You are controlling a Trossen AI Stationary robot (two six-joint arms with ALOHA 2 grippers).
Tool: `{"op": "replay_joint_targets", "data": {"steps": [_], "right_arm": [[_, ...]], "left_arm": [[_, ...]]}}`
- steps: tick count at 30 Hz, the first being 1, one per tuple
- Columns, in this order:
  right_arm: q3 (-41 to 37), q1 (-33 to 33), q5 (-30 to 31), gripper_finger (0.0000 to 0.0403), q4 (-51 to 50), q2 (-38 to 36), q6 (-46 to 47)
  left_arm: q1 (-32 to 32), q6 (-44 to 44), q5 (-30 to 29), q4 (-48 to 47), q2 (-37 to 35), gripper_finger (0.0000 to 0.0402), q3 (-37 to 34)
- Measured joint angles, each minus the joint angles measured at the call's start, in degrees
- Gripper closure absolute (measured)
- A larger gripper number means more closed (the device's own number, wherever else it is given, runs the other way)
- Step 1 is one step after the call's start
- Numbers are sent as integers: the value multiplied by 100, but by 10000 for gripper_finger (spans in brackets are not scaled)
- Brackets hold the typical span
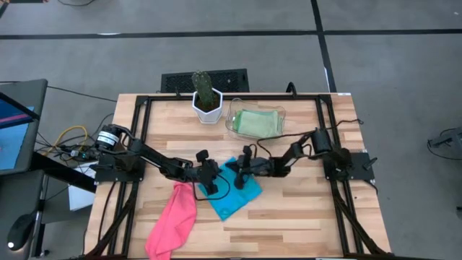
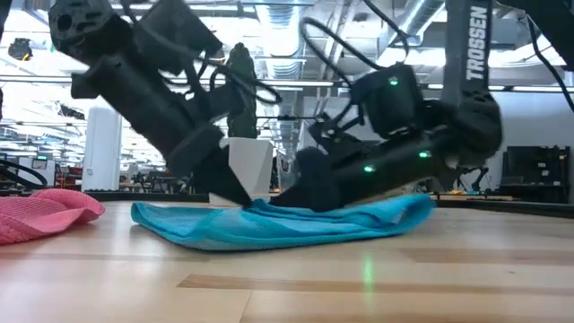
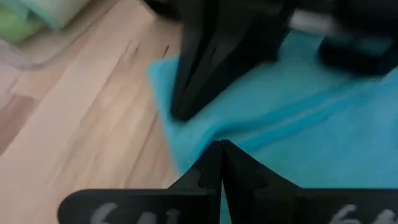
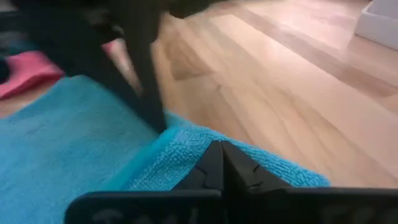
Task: Fold microfiber towels
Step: Fold the blue towel on the table
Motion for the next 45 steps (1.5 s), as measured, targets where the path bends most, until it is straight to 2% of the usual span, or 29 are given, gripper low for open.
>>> {"op": "replay_joint_targets", "data": {"steps": [5,10,15,18,23,26,30,34,37,41,45], "right_arm": [[170,47,141,388,-179,45,8],[109,116,530,372,-533,-355,-282],[104,233,532,369,-592,-907,-811],[27,416,354,368,-654,-1358,-1005],[-74,863,-179,354,-1579,-2113,-1127],[-69,1220,-500,334,-1886,-2233,-1110],[44,1584,-564,307,-1706,-1772,-1124],[586,1651,-689,287,-1598,-1064,-1137],[964,1638,-966,277,-1617,-651,-1117],[1150,1615,-1268,271,-1690,-524,-913],[1147,1699,-1260,272,-2410,-757,-792]], "left_arm": [[-98,-33,110,-866,-456,402,272],[-316,-187,-108,-1959,-1223,402,463],[-586,-418,-451,-2638,-1569,401,214],[-732,-443,-202,-2993,-1546,401,-27],[-954,-139,-41,-3010,-1561,402,-331],[-1041,77,-17,-2910,-1581,401,-429],[-1263,145,4,-2581,-1540,401,-752],[-1505,81,-26,-2028,-1535,401,-1058],[-1569,83,-37,-1977,-1538,402,-1068],[-1575,-187,-46,-1839,-1538,401,-1073],[-1559,-826,-42,-1041,-1538,401,-1070]]}}
